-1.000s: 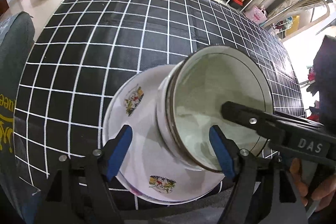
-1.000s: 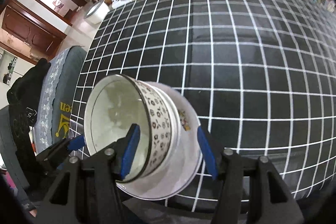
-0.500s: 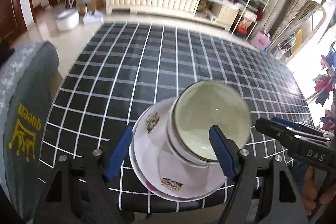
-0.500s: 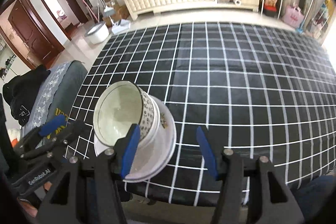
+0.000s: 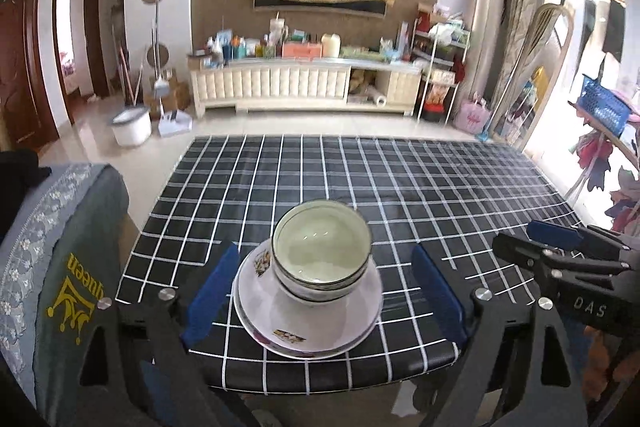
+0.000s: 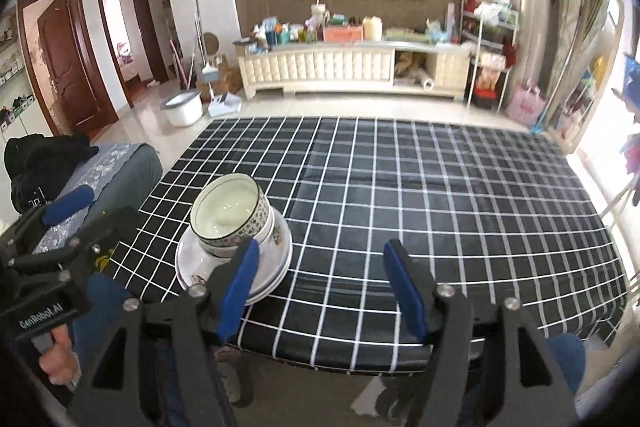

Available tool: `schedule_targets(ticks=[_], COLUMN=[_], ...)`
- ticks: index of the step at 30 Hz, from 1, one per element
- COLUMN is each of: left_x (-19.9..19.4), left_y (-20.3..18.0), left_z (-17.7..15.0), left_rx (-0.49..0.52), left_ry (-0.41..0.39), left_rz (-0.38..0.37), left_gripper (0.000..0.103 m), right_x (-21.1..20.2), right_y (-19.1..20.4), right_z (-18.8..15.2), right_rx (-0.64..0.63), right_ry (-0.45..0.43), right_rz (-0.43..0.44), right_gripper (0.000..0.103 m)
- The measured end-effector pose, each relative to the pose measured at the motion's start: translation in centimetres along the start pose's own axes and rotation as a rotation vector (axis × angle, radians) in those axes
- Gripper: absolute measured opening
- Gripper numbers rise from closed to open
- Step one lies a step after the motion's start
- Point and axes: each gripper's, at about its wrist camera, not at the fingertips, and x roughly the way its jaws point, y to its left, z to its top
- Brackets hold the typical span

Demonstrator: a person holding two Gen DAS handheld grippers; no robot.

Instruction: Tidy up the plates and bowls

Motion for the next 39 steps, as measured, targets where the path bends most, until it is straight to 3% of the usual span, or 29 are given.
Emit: schedule_targets(ticks=[4, 6, 8, 14, 17, 39], left_x=[-2.8, -4.2, -5.4, -8.7, -9.6, -12.7], left_y=[-1.3, -2.0, -2.6, -4.4, -4.8, -6.1], left_z=[-0.3, -0.6, -1.0, -2.6, -3.1, -5.6], left_rx=[0.028, 0.041, 0.049, 0.085, 0.088, 0.116], left_ry=[-0.060, -0.089, -0.116, -0.176, -0.191, -0.222], left_rz=[-0.011, 0.002, 0.004, 0.028, 0.031, 0.029], left_gripper=[0.088, 0.095, 0.103, 0.103, 0.103, 0.103], right_x=[-2.8, -4.1, -5.2, -7.9, -8.6, -11.0], right_y=[-0.2, -0.1, -0.1, -0.6, -0.9, -1.0], right_z=[-0.7, -1.3, -1.8, -3.7, -4.3, -6.9], right_rx=[-0.017, -0.028, -0.041, -0.052, -0.029, -0.023], right_ry=[-0.074, -0.112, -0.151, -0.210, -0.217, -0.273], right_rz=[-0.022, -0.034, -0.046, -0.062, -0.033, -0.057], right_gripper=[0.076, 0.088, 0.094, 0.103, 0.103, 0.103])
